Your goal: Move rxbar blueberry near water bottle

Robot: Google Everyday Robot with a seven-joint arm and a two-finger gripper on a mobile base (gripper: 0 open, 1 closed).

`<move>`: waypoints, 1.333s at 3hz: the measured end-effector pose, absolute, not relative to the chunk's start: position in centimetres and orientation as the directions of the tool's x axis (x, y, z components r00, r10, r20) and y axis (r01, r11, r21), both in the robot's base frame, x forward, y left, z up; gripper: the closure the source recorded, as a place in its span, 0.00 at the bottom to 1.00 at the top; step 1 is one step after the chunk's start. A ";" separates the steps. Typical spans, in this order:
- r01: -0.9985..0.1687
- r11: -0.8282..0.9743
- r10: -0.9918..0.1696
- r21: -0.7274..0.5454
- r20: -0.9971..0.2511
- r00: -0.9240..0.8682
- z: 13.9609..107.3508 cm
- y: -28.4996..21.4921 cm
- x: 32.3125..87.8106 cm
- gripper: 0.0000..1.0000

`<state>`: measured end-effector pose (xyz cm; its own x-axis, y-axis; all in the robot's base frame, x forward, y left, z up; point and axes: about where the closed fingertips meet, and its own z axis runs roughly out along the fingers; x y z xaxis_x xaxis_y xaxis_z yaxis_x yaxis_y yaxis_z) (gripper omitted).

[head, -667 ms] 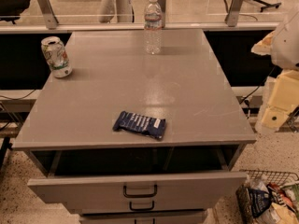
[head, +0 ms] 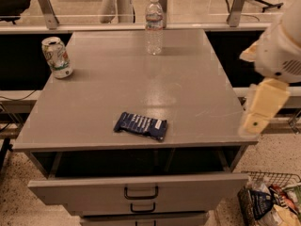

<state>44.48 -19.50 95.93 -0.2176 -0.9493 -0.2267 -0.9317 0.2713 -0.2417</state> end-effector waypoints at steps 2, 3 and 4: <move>-0.941 0.258 -0.935 -0.219 -0.303 -0.186 91.6 -11.4 47.5 0.00; -0.947 0.253 -0.925 -0.198 -0.335 -0.178 90.1 -8.1 48.3 0.00; -0.954 0.245 -0.918 -0.175 -0.358 -0.170 88.2 -5.1 48.2 0.00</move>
Offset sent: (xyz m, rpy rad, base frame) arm 0.0506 0.1309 -0.0671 0.1333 0.0067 0.0596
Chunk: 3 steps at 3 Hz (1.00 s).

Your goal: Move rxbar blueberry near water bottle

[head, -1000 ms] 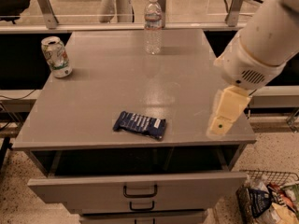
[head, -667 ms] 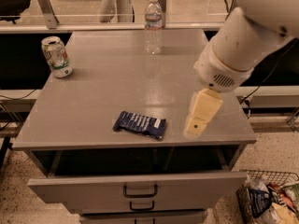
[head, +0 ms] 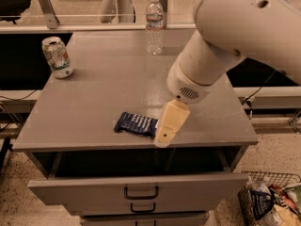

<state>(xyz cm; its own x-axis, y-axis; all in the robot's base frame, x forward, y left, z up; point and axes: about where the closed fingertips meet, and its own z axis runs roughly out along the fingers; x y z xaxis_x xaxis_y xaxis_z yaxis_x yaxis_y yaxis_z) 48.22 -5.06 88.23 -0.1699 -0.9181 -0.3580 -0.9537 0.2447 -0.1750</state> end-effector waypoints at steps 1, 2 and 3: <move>-0.960 0.238 -0.908 -0.148 -0.384 -0.166 86.3 -2.8 48.2 0.00; -0.963 0.235 -0.897 -0.129 -0.410 -0.164 85.2 -1.2 48.5 0.00; -0.965 0.237 -0.890 -0.112 -0.424 -0.169 84.3 -0.2 48.6 0.00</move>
Offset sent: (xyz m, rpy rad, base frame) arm 0.0072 0.0573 -0.0460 0.1042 0.0543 0.0266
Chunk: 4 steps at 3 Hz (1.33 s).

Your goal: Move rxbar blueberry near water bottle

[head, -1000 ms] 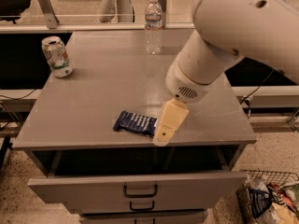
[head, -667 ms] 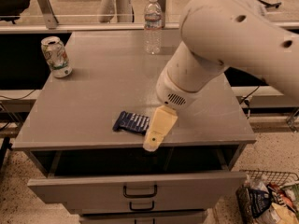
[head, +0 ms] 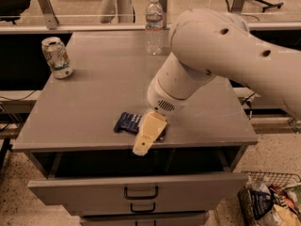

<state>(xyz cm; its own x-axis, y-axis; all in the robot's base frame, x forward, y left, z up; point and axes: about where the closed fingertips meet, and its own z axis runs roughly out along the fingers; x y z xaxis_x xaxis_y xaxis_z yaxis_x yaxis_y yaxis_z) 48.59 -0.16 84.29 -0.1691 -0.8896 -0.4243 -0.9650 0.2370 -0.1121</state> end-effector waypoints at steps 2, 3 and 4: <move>-0.968 0.241 -0.881 -0.070 -0.433 -0.188 82.4 0.6 48.4 0.41; -0.967 0.247 -0.876 -0.068 -0.442 -0.193 82.7 0.6 48.6 0.64; -0.966 0.248 -0.876 -0.068 -0.443 -0.193 83.0 0.6 48.6 0.88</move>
Offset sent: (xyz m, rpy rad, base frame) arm -0.0003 0.0082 -0.0279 0.0287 0.0619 -0.0117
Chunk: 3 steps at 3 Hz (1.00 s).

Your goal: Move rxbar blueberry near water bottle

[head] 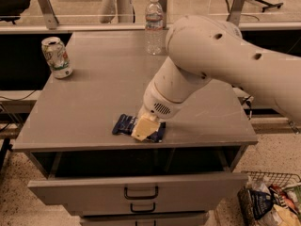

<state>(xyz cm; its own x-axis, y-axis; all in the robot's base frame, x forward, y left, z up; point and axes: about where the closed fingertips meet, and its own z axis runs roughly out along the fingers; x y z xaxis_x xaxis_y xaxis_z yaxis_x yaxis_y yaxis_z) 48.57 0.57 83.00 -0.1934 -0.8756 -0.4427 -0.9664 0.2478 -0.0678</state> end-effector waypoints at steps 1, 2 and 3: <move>-0.966 0.248 -0.875 -0.068 -0.443 -0.193 83.1 0.6 48.6 1.00; -0.962 0.255 -0.864 -0.098 -0.469 -0.181 85.2 0.0 49.1 1.00; -0.943 0.284 -0.847 -0.171 -0.506 -0.164 89.8 -2.7 51.8 1.00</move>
Offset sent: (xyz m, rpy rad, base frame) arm 0.0165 -0.0163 0.0577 0.0630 -0.0971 -0.0182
